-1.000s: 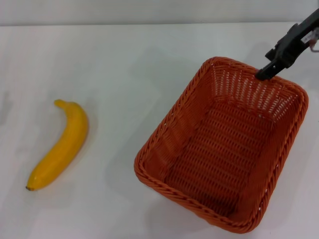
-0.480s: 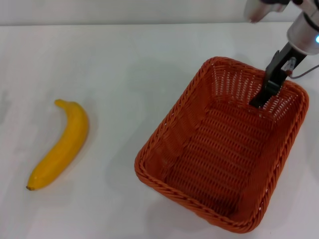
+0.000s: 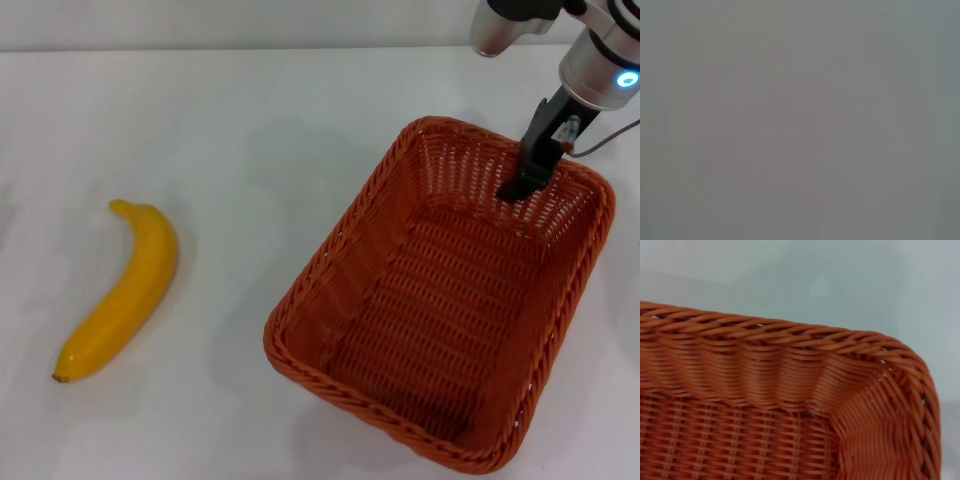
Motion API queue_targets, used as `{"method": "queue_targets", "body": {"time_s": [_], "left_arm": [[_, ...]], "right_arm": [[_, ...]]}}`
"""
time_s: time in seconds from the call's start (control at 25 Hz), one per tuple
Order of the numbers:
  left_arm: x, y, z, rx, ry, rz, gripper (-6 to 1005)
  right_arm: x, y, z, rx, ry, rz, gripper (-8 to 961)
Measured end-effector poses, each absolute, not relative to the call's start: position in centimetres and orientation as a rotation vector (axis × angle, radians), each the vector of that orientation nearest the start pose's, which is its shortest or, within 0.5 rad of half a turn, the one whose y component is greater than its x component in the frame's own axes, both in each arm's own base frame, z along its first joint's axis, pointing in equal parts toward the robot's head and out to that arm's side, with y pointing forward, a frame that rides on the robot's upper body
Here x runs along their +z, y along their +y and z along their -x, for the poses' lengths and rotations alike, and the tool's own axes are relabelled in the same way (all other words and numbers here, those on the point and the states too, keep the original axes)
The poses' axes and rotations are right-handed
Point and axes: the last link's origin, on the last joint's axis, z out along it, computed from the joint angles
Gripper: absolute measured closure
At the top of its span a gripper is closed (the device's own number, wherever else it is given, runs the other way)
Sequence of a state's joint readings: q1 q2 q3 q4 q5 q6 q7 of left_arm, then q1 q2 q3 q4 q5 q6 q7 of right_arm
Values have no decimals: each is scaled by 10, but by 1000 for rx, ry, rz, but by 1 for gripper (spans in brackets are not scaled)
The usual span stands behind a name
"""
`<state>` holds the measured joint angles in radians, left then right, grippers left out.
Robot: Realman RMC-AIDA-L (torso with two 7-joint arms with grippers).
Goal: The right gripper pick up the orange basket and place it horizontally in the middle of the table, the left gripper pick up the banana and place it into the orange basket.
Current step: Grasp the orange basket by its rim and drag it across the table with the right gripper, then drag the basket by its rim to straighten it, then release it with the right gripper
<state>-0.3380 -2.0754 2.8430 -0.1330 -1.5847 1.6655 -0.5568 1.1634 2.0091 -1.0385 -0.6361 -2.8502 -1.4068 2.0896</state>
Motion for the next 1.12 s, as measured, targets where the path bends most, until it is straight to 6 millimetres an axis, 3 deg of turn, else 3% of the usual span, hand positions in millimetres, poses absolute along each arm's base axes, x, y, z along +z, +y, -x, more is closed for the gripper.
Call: {"method": "queue_targets", "body": {"time_s": [0.28,0.48,0.84,1.12], "left_arm": [[83,263,361,-1027,-424,1261,110],[84,263,361,-1026,-421,1264,111],[102,270,360,-983,-344,1289,111],[132,282,360,-968,-271,1314,111]], "right_arm": [[-1,448,-144,-772,433,2709,656],[9,450,-145,-765,533,2669,723],[52,462,-144,-699,928,2455,757],[86,459,-157,-457,1370,2298,835]]}}
